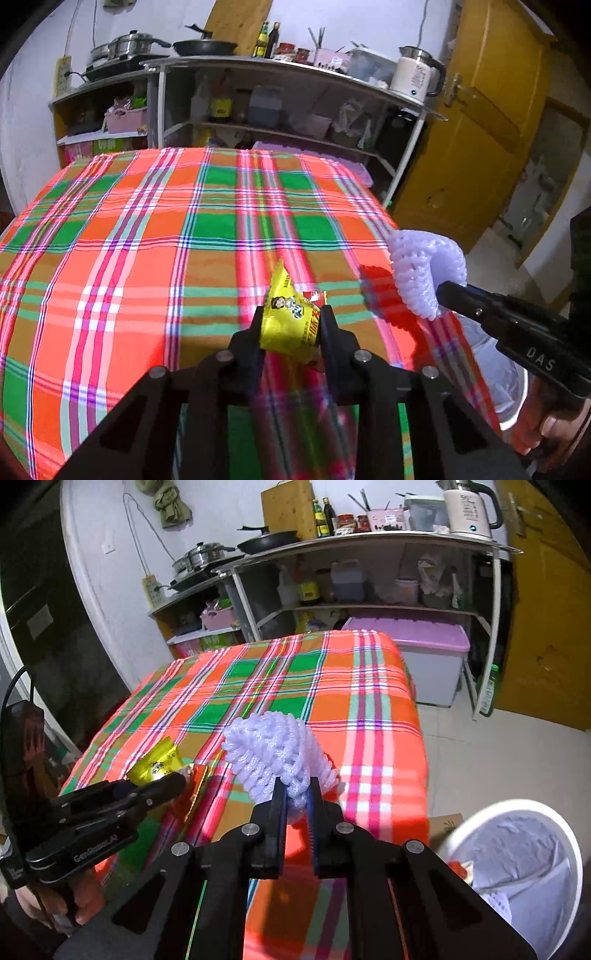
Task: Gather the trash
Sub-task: 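Grasp the yellow snack wrapper with the left tool while the right tool grasps the white foam net, then carry both items over the bin and open both tools to drop them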
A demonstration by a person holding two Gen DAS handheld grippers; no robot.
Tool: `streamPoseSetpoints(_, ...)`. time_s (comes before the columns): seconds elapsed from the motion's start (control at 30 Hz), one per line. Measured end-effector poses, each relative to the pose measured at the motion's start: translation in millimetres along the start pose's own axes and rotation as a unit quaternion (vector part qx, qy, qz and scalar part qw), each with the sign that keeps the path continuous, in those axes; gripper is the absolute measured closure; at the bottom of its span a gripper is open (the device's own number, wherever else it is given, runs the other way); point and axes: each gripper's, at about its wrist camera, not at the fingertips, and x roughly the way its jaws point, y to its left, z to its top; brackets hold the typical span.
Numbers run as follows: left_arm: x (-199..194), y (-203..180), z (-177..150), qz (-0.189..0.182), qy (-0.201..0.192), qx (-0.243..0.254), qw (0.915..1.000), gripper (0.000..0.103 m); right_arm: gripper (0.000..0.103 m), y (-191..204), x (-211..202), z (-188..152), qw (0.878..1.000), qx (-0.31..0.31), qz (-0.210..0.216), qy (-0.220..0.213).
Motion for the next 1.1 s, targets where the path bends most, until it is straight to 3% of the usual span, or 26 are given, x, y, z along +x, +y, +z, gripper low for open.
streamPoseSetpoints(0.7, -76, -56, -41, -0.027, -0.03, 0.032, 0.9987, 0.075, 0.093, 1, -96, -56, 0.999, 0.025, -0.011, -0.035)
streamPoseSetpoints(1.1, -89, -78, -45, -0.043, -0.038, 0.049, 0.9972, 0.075, 0.093, -7, -129, -73, 0.998, 0.034, -0.024, -0.055)
